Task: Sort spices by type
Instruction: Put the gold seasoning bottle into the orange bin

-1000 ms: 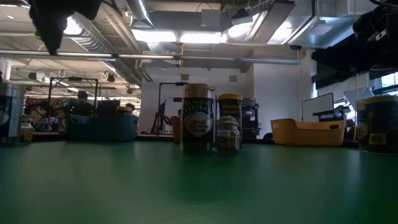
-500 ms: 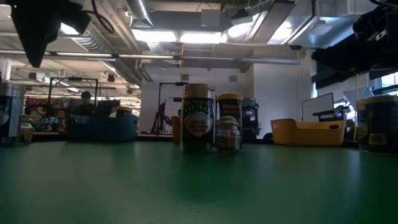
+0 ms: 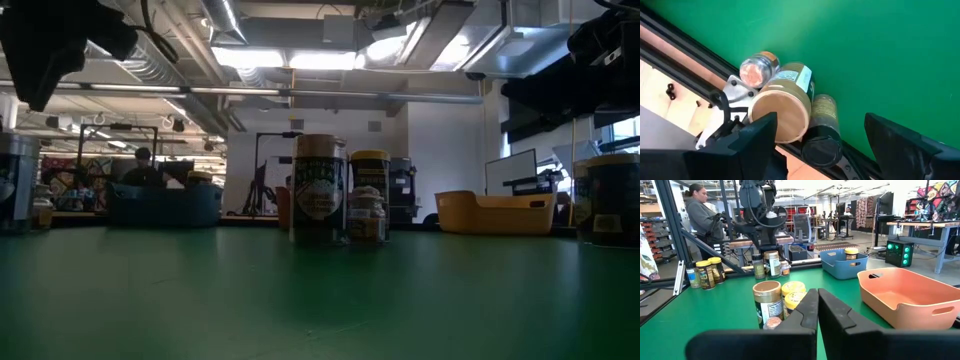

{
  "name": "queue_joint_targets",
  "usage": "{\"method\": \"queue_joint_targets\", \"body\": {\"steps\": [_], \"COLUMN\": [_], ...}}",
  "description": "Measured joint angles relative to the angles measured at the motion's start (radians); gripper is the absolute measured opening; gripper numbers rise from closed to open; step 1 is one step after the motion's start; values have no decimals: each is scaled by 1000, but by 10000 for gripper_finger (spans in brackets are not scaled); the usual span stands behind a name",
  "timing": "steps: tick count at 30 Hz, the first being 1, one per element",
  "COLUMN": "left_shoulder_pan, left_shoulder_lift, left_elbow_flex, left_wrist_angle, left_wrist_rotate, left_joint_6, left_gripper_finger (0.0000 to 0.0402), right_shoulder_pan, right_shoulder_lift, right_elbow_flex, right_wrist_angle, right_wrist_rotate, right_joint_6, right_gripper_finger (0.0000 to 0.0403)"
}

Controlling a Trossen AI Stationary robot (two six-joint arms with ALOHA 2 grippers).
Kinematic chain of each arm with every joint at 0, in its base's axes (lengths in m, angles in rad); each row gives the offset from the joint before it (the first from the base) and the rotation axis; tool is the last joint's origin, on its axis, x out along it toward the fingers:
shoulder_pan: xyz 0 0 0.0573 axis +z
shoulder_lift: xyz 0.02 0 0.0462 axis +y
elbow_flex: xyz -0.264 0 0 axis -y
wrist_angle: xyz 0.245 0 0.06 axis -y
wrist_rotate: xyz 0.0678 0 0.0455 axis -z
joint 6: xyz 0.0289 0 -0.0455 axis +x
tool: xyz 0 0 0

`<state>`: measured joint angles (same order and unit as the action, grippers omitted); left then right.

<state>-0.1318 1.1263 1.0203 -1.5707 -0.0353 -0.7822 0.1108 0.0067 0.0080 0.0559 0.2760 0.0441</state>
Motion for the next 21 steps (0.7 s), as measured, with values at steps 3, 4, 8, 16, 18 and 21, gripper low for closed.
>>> {"method": "queue_joint_targets", "body": {"steps": [3,4,8,16,18,21], "left_shoulder_pan": [0,0,0,2,2,2], "left_shoulder_lift": [-1,-1,-1,7,6,13], "left_elbow_flex": [0,0,0,0,0,0], "left_wrist_angle": [38,56,107,-9,7,2], "left_wrist_rotate": [-28,-34,-37,-90,-90,-91], "left_joint_6": [2,12,78,60,53,53], "left_gripper_finger": [296,296,296,322,341,372], "right_shoulder_pan": [0,0,0,0,0,0], "right_shoulder_lift": [0,0,0,0,0,0], "right_elbow_flex": [0,0,0,0,0,0], "right_wrist_angle": [0,0,0,-1,-1,-1], "right_wrist_rotate": [0,0,0,0,0,0], "right_joint_6": [0,-1,-23,-26,-28,-28], "right_gripper_finger": [12,12,12,12,12,12]}}
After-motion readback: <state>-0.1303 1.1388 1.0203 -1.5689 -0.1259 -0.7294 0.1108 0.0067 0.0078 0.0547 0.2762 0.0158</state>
